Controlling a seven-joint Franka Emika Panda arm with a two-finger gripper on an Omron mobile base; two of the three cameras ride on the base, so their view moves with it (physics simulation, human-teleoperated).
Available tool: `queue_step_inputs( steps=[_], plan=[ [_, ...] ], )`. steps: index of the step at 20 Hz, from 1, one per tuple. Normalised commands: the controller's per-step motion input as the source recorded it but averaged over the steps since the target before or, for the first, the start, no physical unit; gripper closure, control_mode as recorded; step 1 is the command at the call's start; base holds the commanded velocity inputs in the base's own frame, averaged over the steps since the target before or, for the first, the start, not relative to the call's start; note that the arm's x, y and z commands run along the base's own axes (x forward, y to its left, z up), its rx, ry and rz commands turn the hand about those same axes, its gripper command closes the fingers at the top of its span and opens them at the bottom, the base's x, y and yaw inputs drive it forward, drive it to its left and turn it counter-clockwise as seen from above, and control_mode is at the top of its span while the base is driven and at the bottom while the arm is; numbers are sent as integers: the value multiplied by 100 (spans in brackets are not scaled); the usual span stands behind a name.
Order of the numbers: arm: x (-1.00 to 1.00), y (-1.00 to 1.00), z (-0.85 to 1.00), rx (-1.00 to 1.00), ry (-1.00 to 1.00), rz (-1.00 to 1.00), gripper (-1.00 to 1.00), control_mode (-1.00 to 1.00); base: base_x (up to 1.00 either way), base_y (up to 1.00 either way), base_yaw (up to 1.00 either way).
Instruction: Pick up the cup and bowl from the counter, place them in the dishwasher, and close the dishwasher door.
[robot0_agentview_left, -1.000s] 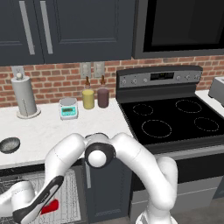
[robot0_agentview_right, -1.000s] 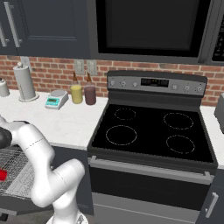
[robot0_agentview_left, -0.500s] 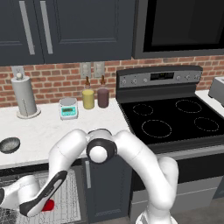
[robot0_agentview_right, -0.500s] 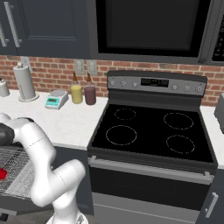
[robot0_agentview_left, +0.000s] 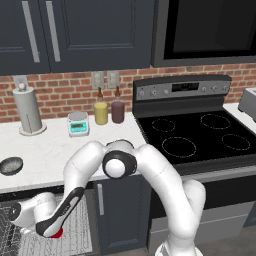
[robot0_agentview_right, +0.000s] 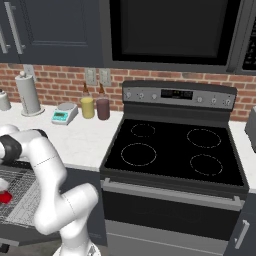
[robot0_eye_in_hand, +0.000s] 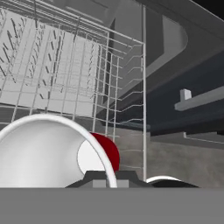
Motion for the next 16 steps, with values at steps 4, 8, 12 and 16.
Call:
queue_step_inputs(
  steps=[4,8,12,16],
  plan=[
    [4,4,-23,1,0,0,100,-100,0,0,0],
    [4,8,-18,0,0,0,100,-100,0,0,0],
    [8,10,-9,0,1,0,100,-100,0,0,0],
    [6,8,-4,0,0,0,100,-100,0,0,0]
  ],
)
